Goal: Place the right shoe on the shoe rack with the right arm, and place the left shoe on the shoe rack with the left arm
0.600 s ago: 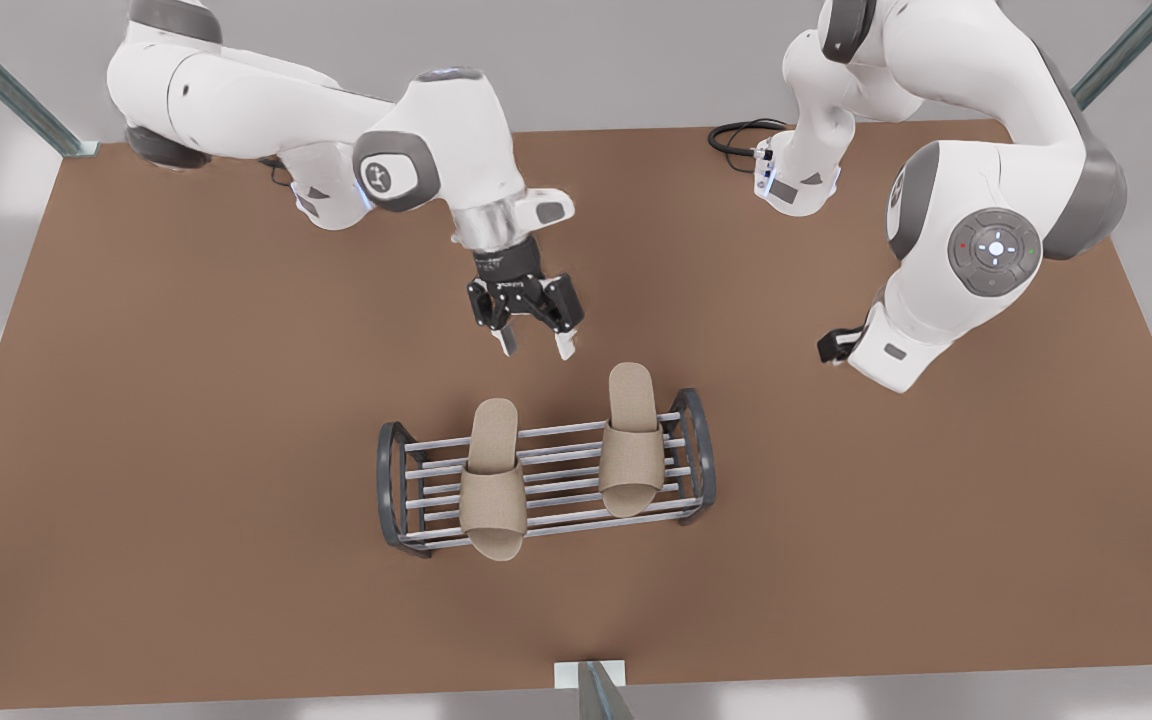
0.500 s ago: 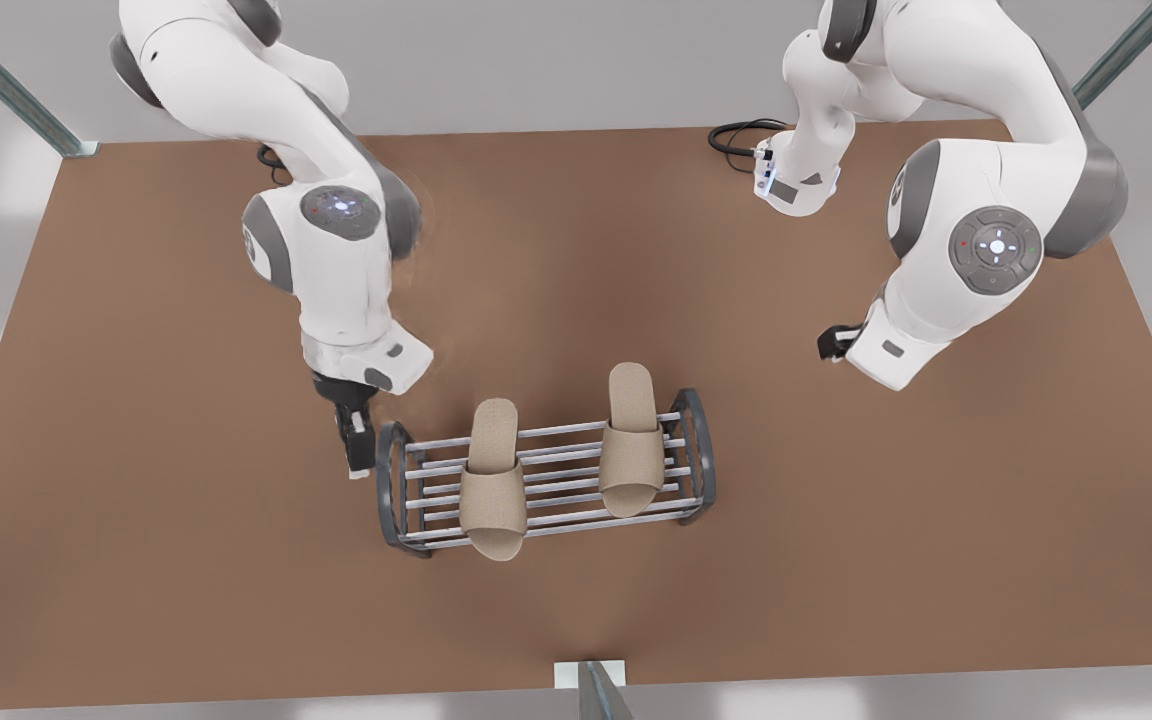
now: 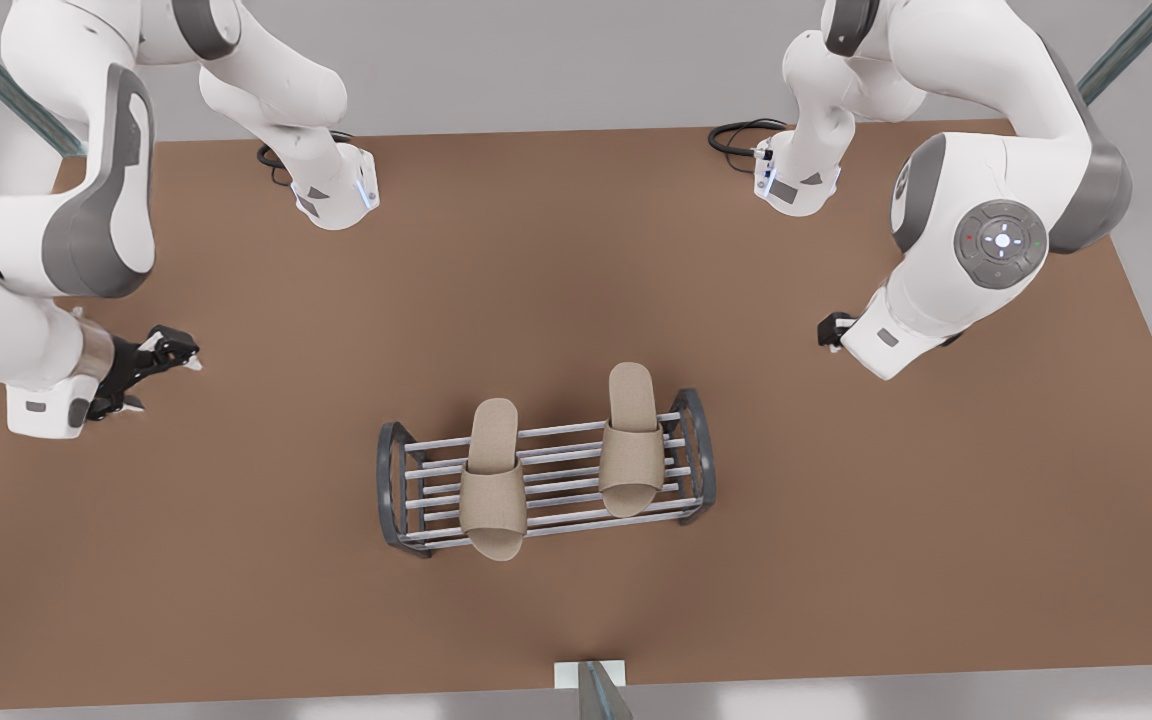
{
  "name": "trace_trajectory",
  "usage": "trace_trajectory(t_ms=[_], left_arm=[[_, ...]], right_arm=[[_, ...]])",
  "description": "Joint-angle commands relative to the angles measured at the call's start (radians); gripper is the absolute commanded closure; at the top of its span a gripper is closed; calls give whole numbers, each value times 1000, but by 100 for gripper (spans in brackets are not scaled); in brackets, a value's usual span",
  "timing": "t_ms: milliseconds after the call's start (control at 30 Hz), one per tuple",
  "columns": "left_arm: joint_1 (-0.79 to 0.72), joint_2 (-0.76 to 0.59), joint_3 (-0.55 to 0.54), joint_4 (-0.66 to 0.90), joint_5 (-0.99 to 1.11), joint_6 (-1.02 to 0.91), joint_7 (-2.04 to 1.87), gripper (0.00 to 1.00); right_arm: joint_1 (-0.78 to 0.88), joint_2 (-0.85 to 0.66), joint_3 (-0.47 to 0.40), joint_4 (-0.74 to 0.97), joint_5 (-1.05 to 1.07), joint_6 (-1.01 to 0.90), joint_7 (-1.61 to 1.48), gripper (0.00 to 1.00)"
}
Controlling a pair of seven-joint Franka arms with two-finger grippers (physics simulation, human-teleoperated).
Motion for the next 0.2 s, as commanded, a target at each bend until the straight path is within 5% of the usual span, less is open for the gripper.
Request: trace_trajectory(t_ms=[0, 167], left_arm=[[2, -1, -1, 0, 0, 2, 110, 0], [2, -3, -1, 0, 0, 2, 110, 0]], right_arm=[[8, -1, 2, 3, -48, -80, 575, 0], [5, -2, 2, 8, -48, -80, 570, 0]])
